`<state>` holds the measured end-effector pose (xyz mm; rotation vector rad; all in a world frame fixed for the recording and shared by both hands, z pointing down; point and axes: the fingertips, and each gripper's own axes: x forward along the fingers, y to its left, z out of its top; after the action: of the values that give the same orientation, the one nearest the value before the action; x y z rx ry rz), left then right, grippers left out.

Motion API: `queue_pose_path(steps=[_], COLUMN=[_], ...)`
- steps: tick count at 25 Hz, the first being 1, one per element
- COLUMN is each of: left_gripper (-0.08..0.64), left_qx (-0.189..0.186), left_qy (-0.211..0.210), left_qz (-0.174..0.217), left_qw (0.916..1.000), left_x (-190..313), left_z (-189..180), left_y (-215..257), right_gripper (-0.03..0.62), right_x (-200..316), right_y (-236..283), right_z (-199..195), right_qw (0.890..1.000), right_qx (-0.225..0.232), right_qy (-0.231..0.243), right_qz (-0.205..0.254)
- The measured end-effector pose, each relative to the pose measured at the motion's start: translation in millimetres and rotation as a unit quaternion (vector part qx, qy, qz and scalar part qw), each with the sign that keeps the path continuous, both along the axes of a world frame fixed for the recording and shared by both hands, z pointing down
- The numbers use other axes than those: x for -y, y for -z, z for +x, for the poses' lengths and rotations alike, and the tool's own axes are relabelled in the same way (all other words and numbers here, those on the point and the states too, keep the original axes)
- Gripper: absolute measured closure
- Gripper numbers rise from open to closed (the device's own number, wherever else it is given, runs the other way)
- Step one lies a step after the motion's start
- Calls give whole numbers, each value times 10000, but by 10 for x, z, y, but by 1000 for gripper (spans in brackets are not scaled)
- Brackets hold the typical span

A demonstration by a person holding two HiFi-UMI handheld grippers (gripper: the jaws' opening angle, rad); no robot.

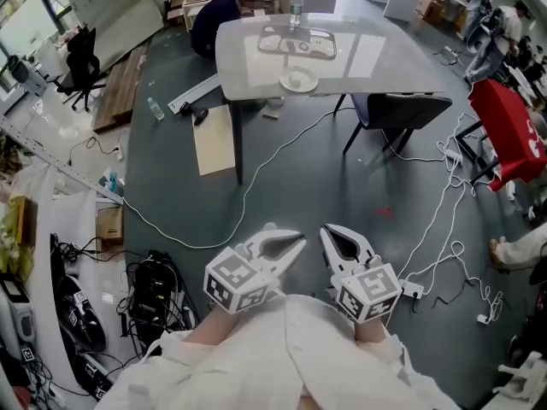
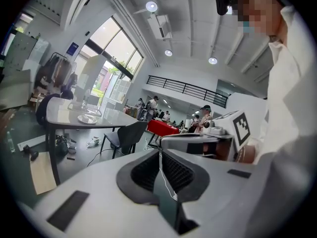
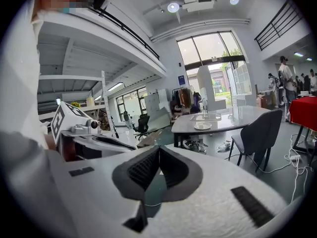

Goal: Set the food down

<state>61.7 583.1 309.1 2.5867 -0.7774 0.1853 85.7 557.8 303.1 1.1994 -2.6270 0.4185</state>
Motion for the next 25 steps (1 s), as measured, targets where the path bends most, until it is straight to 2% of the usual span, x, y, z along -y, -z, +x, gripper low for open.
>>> queue_pose_path(steps=[9,18,25], left_gripper=[531,531,531], left_qx=[23,-25,-22], left_qy=[-386,-370,-570], left_qz=[-6,113,86], left_qw=[9993,9992,9983], left_x=[752,1901,2559], left_z=[-30,-377,-483], left_y=[-43,113,87], right_gripper=[589,589,589], right_x=[835,1908,2534], right_y=[58,195,111], right_z=[-200,-499,-597], right_qw=[9999,9997,9994], right_qx=[-117,-69,-133], right_qy=[-39,-125,-312], right_qz=[59,188,97])
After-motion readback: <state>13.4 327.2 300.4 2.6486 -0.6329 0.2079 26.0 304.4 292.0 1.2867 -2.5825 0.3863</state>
